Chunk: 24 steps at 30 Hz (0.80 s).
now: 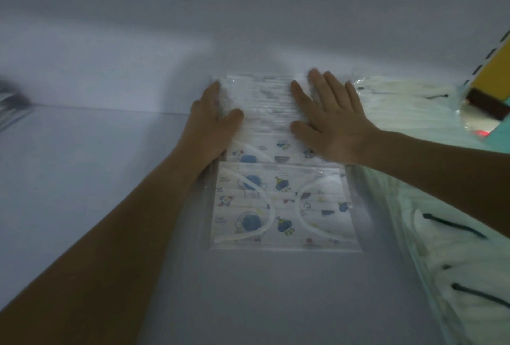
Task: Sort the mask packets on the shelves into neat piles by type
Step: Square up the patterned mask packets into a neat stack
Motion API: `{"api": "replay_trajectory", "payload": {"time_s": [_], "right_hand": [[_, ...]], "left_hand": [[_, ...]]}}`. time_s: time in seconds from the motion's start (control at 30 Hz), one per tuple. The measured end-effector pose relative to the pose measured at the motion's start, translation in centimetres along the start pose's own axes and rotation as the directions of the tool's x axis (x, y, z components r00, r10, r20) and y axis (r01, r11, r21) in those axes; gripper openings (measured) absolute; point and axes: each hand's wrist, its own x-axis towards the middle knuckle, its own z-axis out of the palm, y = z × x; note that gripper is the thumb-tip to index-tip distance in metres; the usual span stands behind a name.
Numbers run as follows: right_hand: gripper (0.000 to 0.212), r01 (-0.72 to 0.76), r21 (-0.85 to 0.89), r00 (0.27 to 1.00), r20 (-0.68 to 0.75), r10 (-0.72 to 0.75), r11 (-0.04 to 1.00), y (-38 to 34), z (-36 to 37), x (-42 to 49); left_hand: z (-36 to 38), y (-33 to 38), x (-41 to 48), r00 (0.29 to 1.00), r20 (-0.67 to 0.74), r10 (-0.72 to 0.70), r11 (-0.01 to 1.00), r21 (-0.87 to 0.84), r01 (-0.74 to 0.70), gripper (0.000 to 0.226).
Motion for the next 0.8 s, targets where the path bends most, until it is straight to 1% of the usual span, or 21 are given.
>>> {"api": "replay_trajectory", "payload": {"time_s": [0.07,0.13,0.17,0.23,0.27,0.3,0.33,0.37,0.4,0.43,0.5,0.53,0.6,0.67,0.73,0.8], "right_hand": [[0.067,0.041,-0.015,0.999,0.0,-0.041,0.999,-0.6,-0.1,-0.2],[0.062,0.046,0.025,0.997,0.053,-0.047,0.999,-1.1,0.2,-0.4],[0.061,0.041,0.045,0.997,0.067,-0.044,0.998,-1.2,0.3,-0.5],[0.061,0.061,0.049,0.998,0.023,-0.062,0.997,-1.1,0.3,-0.5],[0.063,0.077,0.039,0.997,0.005,-0.078,0.996,-1.1,0.3,-0.5],[0.063,0.086,0.039,0.996,0.015,-0.087,0.995,-1.1,0.2,-0.5],[0.06,0.083,0.05,0.995,0.05,-0.086,0.995,-1.1,0.3,-0.5],[0.059,0.076,0.063,0.993,0.083,-0.081,0.995,-1.1,0.3,-0.5],[0.059,0.074,0.07,0.993,0.092,-0.081,0.995,-1.2,0.3,-0.5],[0.059,0.084,0.075,0.994,0.069,-0.089,0.994,-1.3,0.1,-0.6],[0.059,0.113,0.104,0.993,0.008,-0.114,0.988,-1.6,-0.6,-1.1],[0.059,0.118,0.128,0.993,-0.002,-0.119,0.985,-1.9,-1.0,-1.6],[0.059,0.128,0.17,0.991,0.025,-0.135,0.977,-2.5,-1.3,-3.1],[0.061,0.149,0.156,0.982,0.092,-0.165,0.976,-3.6,-0.5,-4.6],[0.064,0.15,0.1,0.976,0.146,-0.163,0.984,-4.3,0.5,-5.5],[0.066,0.136,0.05,0.98,0.14,-0.141,0.989,-4.5,1.1,-5.9]], "left_hand": [[0.1,0.1,-0.1,0.997,-0.082,0.014,1.0,-0.004,-0.014,0.071],[0.0,0.2,-0.3,0.994,-0.101,0.037,0.998,-0.042,-0.041,0.07],[0.0,0.3,-0.5,0.995,-0.087,0.04,0.995,-0.083,-0.047,0.062],[-0.1,0.5,-0.7,0.998,-0.048,0.036,0.982,-0.182,-0.045,0.034],[-0.1,0.5,-0.6,0.997,-0.05,0.051,0.976,-0.208,-0.061,0.034],[-0.1,0.3,-0.6,0.996,-0.068,0.054,0.968,-0.242,-0.069,0.033],[-0.2,0.1,-0.5,0.997,-0.063,0.035,0.954,-0.295,-0.052,0.027],[-0.3,-0.1,-0.3,0.997,-0.08,0.001,0.941,-0.337,-0.028,0.035],[-0.4,-0.3,-0.1,0.994,-0.107,-0.034,0.93,-0.367,-0.008,0.052],[-0.5,-0.1,-0.2,0.988,-0.141,-0.071,0.916,-0.401,0.008,0.059],[-0.8,-0.1,-0.6,0.967,-0.228,-0.116,0.902,-0.432,0.006,0.056],[-0.9,-0.1,-0.9,0.957,-0.261,-0.122,0.906,-0.424,0.0,0.054],[-1.2,-0.1,-1.4,0.945,-0.301,-0.13,0.924,-0.381,0.006,0.05],[-1.5,-0.2,-1.7,0.945,-0.279,-0.17,0.938,-0.341,0.068,0.049],[-1.9,-0.1,-2.2,0.959,-0.191,-0.208,0.936,-0.322,0.139,0.052],[-2.0,0.1,-4.2,0.97,-0.106,-0.217,0.944,-0.276,0.18,0.061]]}}
